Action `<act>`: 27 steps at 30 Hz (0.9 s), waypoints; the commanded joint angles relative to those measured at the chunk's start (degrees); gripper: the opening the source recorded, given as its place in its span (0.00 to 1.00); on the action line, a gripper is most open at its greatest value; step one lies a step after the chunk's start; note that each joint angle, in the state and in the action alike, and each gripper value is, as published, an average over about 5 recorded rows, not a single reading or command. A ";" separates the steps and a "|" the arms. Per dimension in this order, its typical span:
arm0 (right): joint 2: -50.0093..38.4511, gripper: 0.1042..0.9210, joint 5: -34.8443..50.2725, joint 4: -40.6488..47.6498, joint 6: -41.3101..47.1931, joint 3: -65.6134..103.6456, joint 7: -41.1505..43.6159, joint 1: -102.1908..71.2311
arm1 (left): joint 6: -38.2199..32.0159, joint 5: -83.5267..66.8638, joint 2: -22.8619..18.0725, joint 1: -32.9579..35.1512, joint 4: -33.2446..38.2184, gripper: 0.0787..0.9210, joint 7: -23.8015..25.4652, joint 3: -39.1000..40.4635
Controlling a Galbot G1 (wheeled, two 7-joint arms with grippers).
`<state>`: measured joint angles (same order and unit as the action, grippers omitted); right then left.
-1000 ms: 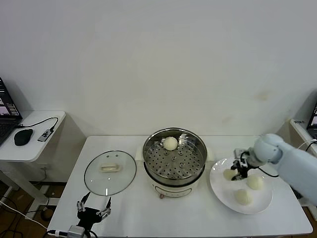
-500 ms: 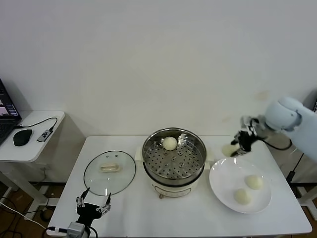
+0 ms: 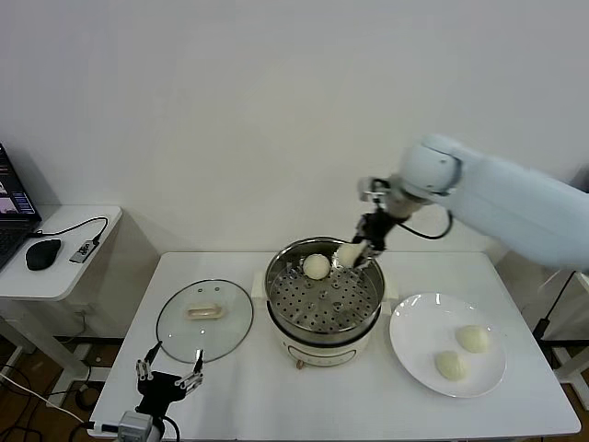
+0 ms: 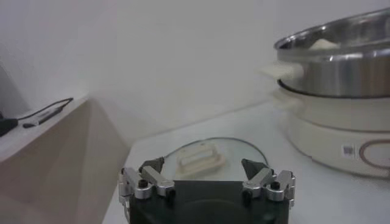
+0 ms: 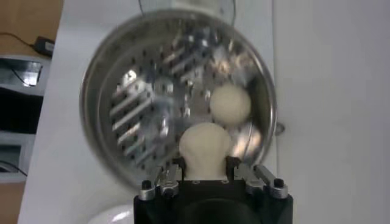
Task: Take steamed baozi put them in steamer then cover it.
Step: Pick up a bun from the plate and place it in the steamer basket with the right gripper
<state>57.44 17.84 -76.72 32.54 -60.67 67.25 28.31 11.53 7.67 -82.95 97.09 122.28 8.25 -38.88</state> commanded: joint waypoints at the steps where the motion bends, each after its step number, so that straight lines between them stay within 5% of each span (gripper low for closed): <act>1: 13.86 0.40 -1.35 7.56 1.06 -0.90 -0.57 -4.60 | -0.01 0.05 -0.38 0.10 1.35 0.88 -0.19 -0.12; 27: 17.95 0.41 -6.08 12.26 0.86 0.06 -1.31 -10.06 | 0.02 -0.32 0.19 -0.92 -1.03 0.88 0.03 0.77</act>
<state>73.84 12.59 -65.53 33.37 -60.83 66.09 19.18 11.53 7.35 -82.78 96.20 121.40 8.28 -38.19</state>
